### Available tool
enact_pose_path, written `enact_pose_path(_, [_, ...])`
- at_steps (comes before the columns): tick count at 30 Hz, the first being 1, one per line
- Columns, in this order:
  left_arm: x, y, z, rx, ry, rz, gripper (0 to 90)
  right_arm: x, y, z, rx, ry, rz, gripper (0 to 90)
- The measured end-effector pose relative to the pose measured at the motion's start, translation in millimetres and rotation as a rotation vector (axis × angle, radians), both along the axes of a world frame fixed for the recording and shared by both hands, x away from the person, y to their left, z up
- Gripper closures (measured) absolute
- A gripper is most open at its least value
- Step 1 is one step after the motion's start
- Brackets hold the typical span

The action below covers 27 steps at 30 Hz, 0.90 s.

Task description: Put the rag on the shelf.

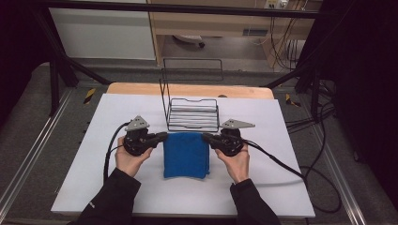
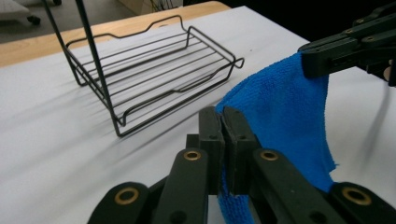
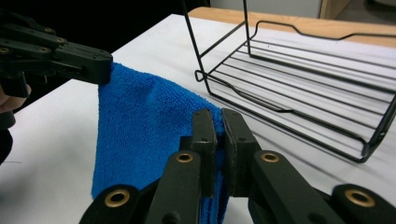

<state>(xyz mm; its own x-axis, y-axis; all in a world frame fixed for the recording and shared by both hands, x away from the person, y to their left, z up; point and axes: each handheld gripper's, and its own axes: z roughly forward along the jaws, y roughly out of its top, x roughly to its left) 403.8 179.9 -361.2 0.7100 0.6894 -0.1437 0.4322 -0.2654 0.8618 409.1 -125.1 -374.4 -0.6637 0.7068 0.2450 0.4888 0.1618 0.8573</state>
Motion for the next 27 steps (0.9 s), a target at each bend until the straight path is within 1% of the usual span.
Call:
enact_pose_path(2, [-2.8, -1.3, 3.2, -0.003, -0.015, -0.004, 87.0, -2.5, -2.4, 2.9, -0.003, -0.018, 0.002, 85.3])
enact_pose_path(5, [-5.8, -3.0, 6.8, -0.005, -0.036, 0.0, 87.1, -4.6, -5.1, 7.8, 0.014, -0.034, 0.0, 85.3])
enact_pose_path(7, [-7.6, -3.5, 8.9, -0.004, -0.049, 0.005, 87.1, -5.5, -5.9, 10.3, 0.007, -0.053, -0.001, 85.3])
enact_pose_path(14, [-11.6, -2.4, 17.5, -0.035, -0.078, 0.006, 87.2, -10.2, -8.3, 21.2, 0.02, -0.1, 0.003, 85.3])
enact_pose_path(17, [-13.6, -1.5, 22.0, -0.048, -0.091, 0.005, 87.2, -12.1, -10.0, 26.4, 0.034, -0.115, 0.006, 85.4])
enact_pose_path(22, [-15.0, -2.4, 28.5, -0.068, -0.113, 0.005, 87.2, -13.8, -12.3, 33.3, 0.032, -0.138, 0.01, 85.4])
enact_pose_path(27, [-16.6, -5.1, 31.9, -0.072, -0.135, 0.007, 87.2, -14.1, -14.7, 36.6, 0.04, -0.157, 0.005, 85.5])
